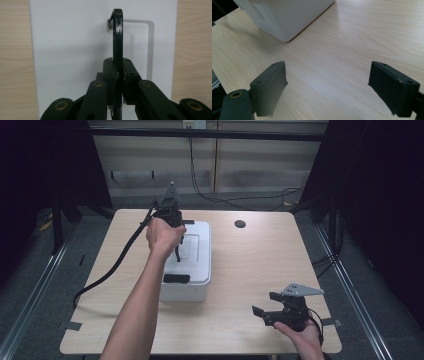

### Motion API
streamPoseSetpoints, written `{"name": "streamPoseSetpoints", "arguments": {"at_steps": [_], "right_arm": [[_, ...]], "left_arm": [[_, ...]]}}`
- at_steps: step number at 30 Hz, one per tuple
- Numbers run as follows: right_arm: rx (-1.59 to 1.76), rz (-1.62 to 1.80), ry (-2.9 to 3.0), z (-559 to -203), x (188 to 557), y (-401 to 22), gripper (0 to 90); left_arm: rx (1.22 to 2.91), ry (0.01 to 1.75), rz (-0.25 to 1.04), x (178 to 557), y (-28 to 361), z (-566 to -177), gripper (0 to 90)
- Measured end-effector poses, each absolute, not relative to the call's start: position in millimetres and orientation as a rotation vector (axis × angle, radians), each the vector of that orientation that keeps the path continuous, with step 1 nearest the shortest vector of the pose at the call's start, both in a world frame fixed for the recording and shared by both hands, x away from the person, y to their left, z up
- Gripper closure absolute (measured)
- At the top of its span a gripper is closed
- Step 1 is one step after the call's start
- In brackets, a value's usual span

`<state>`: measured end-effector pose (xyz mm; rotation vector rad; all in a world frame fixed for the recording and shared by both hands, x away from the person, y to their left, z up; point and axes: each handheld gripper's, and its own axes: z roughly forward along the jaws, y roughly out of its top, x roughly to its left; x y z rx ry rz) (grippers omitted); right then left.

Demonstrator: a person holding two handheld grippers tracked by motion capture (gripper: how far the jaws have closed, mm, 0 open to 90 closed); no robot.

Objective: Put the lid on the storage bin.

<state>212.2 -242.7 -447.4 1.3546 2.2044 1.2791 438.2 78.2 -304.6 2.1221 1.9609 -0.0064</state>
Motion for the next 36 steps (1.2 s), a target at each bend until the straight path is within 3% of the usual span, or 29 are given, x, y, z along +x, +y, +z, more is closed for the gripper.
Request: {"name": "streamPoseSetpoints", "arguments": {"at_steps": [11, 18, 22, 25, 29, 36], "right_arm": [[1.353, 1.277, 2.204, -447, 212, -243, 14.1], [1.358, 1.269, 2.207, -448, 213, -243, 14.1], [1.354, 1.266, 2.207, -448, 213, -242, 14.1], [1.351, 1.268, 2.208, -448, 213, -242, 14.1], [1.349, 1.265, 2.209, -448, 213, -242, 14.1], [1.348, 1.259, 2.206, -448, 213, -242, 14.1]], "left_arm": [[2.187, 1.883, 0.007, 438, 79, -305, 72.3], [2.222, 1.796, 0.046, 434, 79, -303, 54.4], [2.228, 1.755, 0.074, 432, 83, -303, 39.3], [2.19, 1.718, 0.008, 432, 88, -303, 30.8], [2.203, 1.673, 0.068, 429, 94, -302, 25.6], [2.211, 1.535, 0.062, 422, 103, -296, 20.8]]}}
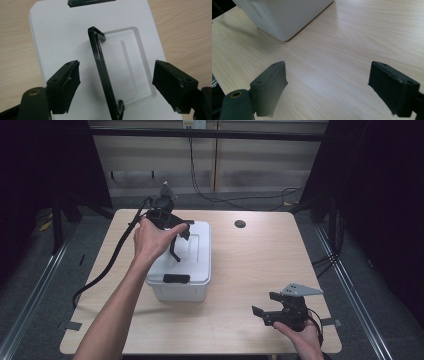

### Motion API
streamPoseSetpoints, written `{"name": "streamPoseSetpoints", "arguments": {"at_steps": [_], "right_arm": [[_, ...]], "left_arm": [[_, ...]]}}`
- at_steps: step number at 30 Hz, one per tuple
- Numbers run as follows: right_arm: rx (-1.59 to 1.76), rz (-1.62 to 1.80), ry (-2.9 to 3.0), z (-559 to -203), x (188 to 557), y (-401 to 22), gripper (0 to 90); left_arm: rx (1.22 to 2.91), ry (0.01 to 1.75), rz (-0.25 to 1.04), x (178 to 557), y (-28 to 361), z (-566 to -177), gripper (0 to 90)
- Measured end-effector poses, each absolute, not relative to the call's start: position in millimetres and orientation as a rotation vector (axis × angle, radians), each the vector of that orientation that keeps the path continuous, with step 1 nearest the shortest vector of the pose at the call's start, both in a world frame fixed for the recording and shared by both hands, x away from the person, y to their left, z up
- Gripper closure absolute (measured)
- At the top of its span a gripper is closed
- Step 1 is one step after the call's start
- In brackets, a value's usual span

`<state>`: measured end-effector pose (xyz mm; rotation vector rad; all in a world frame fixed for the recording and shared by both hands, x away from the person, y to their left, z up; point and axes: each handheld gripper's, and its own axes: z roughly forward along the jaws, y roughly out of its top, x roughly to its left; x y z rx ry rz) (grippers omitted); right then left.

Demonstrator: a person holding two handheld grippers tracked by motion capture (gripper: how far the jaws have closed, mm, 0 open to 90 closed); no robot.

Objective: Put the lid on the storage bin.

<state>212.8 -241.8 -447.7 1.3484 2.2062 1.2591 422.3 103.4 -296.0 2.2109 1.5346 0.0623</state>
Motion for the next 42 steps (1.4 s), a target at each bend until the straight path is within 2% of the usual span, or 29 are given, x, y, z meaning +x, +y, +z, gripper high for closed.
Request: {"name": "streamPoseSetpoints", "arguments": {"at_steps": [2, 6, 8, 10, 13, 15, 20, 28, 40, 42], "right_arm": [[1.349, 1.258, 2.206, -448, 213, -242, 14.1], [1.35, 1.263, 2.206, -448, 213, -242, 14.1], [1.35, 1.262, 2.207, -448, 213, -242, 14.2], [1.351, 1.261, 2.207, -448, 213, -242, 14.1], [1.35, 1.256, 2.207, -448, 213, -242, 14.2], [1.351, 1.254, 2.206, -448, 213, -242, 14.2], [1.348, 1.255, 2.204, -448, 213, -242, 14.2], [1.348, 1.255, 2.204, -448, 213, -242, 14.2], [1.356, 1.251, 2.198, -448, 214, -242, 14.2], [1.358, 1.252, 2.197, -448, 214, -242, 14.2]], "left_arm": [[2.208, 1.48, 0.018, 421, 109, -298, 16.4], [2.22, 1.444, 0.007, 419, 121, -304, 20.0], [2.212, 1.392, 0.013, 416, 128, -305, 19.0], [2.238, 1.355, 0.049, 413, 133, -305, 17.2], [2.217, 1.294, 0.09, 405, 137, -300, 18.9], [2.201, 1.265, 0.098, 400, 136, -298, 15.7], [2.273, 1.182, 0.193, 391, 135, -301, 17.1], [2.229, 1.082, 0.167, 379, 155, -311, 17.4], [2.123, 1.111, 0.119, 359, 207, -332, 18.1], [2.137, 1.131, 0.157, 354, 213, -335, 23.2]]}}
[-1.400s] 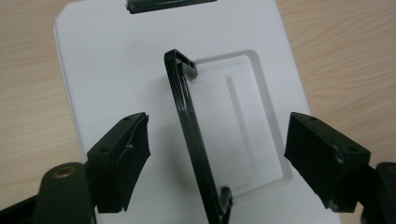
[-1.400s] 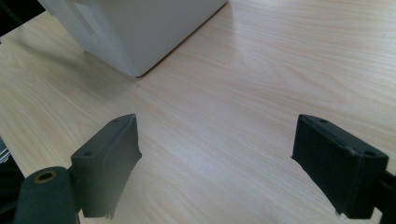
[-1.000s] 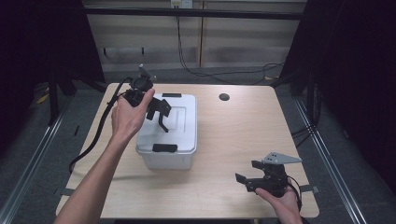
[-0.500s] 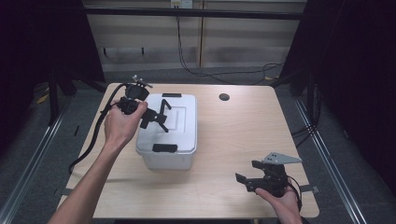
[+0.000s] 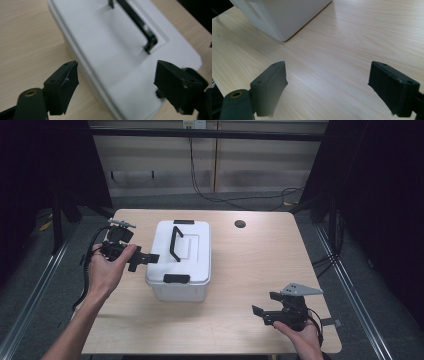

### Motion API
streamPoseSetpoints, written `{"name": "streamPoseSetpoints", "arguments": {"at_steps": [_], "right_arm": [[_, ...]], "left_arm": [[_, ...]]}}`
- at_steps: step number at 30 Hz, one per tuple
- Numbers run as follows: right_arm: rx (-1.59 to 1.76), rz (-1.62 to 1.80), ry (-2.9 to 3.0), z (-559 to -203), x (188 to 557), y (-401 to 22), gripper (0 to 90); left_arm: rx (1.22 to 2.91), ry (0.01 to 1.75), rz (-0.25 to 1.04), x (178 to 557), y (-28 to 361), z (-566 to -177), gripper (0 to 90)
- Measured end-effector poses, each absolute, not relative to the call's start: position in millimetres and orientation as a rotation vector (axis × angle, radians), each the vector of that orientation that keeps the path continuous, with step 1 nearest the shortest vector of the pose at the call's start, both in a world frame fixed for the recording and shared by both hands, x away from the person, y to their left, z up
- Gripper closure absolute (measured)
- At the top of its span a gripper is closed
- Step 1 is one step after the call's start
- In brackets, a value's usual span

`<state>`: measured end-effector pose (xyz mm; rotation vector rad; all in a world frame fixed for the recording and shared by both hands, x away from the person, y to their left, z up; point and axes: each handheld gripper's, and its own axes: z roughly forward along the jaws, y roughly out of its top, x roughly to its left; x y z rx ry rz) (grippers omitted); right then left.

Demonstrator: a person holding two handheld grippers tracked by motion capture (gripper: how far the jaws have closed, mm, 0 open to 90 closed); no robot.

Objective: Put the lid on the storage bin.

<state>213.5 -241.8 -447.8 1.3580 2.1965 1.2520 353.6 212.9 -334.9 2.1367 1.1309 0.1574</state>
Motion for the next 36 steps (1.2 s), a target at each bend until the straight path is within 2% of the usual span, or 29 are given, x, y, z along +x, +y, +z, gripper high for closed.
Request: {"name": "streamPoseSetpoints", "arguments": {"at_steps": [8, 18, 20, 24, 29, 36], "right_arm": [[1.363, 1.25, 2.194, -448, 214, -242, 14.2], [1.363, 1.251, 2.187, -448, 214, -242, 14.3], [1.366, 1.251, 2.185, -448, 213, -242, 14.3], [1.364, 1.246, 2.186, -448, 213, -242, 14.3], [1.364, 1.246, 2.184, -448, 214, -242, 14.4], [1.36, 1.24, 2.185, -449, 214, -242, 15.0]], "left_arm": [[2.112, 1.129, 0.19, 338, 240, -352, 24.7], [2.088, 1.13, 0.187, 316, 270, -375, 23.5], [2.064, 1.114, 0.146, 310, 279, -379, 22.6], [2.05, 1.121, 0.171, 300, 292, -387, 22.6], [1.966, 1.161, 0.199, 292, 303, -404, 22.0], [1.992, 1.183, 0.208, 282, 308, -422, 22.0]]}}
